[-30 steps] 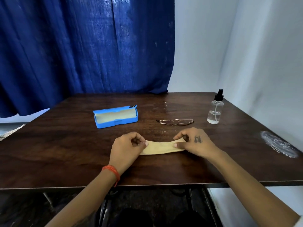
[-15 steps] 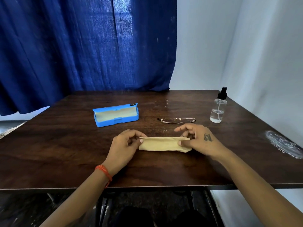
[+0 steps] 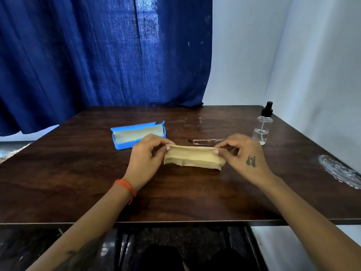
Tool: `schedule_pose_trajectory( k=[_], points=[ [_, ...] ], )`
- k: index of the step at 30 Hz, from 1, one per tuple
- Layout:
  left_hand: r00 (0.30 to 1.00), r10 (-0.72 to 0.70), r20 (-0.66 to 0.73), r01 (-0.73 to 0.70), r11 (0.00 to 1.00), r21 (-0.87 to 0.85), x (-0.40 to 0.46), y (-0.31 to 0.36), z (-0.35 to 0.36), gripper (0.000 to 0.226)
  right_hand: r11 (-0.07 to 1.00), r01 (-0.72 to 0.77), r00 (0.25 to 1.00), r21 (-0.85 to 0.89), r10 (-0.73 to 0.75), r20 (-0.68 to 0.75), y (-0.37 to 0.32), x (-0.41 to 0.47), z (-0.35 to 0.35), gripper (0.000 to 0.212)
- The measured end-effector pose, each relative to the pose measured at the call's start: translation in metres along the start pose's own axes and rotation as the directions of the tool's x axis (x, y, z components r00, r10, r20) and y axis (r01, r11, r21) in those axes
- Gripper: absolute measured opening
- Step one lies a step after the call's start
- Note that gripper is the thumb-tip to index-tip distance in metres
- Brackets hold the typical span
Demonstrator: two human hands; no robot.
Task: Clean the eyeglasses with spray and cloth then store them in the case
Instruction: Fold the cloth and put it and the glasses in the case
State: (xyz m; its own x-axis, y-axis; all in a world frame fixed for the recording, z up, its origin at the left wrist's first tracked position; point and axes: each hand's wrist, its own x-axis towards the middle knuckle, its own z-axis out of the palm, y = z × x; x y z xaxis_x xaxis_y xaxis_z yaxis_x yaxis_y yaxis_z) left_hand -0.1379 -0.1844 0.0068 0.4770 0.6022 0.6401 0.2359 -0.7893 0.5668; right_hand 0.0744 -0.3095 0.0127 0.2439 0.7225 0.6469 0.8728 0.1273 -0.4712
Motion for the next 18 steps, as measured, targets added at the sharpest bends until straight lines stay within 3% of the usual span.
schedule_pose_trajectory(
  k=[2,4,6,10,15,18],
  points=[
    [0.998,0.002,-0.062,-0.004,0.999,-0.042,0.009,0.003,-0.002,0.017,0.995,0.072,0.99,-0.067,-0.08,-0.117,-0.002,0.006,-0.003,0.007],
    [0.999,0.007,-0.044,-0.011,0.995,-0.096,0.008,0.005,-0.004,0.02,0.988,0.113,0.983,-0.103,-0.126,-0.132,-0.002,0.005,-0.007,0.007],
    [0.998,-0.022,0.062,0.03,0.993,-0.117,-0.002,0.003,-0.006,0.024,0.994,0.102,0.995,-0.027,-0.102,-0.013,0.0,-0.002,-0.011,0.008],
    [0.948,-0.172,0.269,0.218,0.964,-0.154,-0.022,-0.004,-0.005,0.017,0.976,-0.122,0.947,0.18,0.06,0.317,0.004,-0.016,-0.014,0.012],
    [0.899,-0.339,0.278,0.37,0.927,-0.064,-0.019,-0.002,0.001,0.006,0.952,-0.273,0.918,0.137,0.215,0.332,0.011,-0.015,-0.003,0.007],
    [0.879,-0.385,0.282,0.381,0.922,0.074,-0.013,-0.003,0.004,0.003,0.967,-0.254,0.919,0.022,0.234,0.316,0.013,-0.011,0.003,0.008]
  ],
)
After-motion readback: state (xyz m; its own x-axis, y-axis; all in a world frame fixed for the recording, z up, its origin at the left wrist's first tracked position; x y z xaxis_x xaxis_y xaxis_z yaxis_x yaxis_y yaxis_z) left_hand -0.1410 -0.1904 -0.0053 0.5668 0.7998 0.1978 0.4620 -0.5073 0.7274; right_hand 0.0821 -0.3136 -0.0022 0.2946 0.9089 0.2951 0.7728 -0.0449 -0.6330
